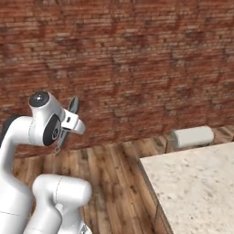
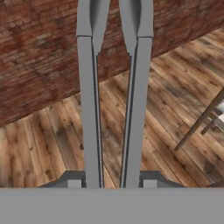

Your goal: Take the tongs from the drawer on the right and place them on the dining counter next to the tray containing the kebab skewer.

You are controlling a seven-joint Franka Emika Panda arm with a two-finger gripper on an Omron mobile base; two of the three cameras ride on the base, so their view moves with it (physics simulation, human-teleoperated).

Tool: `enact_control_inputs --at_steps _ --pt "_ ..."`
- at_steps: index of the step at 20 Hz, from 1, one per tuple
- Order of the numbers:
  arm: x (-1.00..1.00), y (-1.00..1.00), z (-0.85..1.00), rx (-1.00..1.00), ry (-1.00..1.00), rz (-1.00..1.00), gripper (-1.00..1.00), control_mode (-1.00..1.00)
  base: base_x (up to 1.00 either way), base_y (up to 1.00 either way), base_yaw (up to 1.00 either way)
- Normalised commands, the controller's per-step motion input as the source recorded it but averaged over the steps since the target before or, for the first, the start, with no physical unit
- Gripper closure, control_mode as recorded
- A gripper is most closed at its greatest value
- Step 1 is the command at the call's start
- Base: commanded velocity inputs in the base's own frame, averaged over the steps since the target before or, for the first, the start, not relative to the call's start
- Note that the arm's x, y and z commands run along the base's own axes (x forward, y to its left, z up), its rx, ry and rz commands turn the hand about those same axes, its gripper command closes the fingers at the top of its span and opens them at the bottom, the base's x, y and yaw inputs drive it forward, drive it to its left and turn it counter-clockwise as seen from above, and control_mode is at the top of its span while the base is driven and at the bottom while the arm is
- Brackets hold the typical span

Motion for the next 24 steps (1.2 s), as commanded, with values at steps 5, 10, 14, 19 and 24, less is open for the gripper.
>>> enact_control_inputs --at_steps 5,10,14,19,24 --pt "0.00 0.00 0.00 0.00 0.00 0.00 1.00 1.00 0.64 0.53 -0.33" --pt "0.00 0.00 0.00 0.00 0.00 0.00 1.00 1.00 0.33 0.28 -0.41" --pt "0.00 0.00 0.00 0.00 0.00 0.00 1.00 1.00 0.35 0.16 -0.44" --pt "0.00 0.00 0.00 0.00 0.00 0.00 1.00 1.00 0.53 0.40 -0.43" --pt "0.00 0.00 0.00 0.00 0.00 0.00 1.00 1.00 0.82 0.47 -0.35"
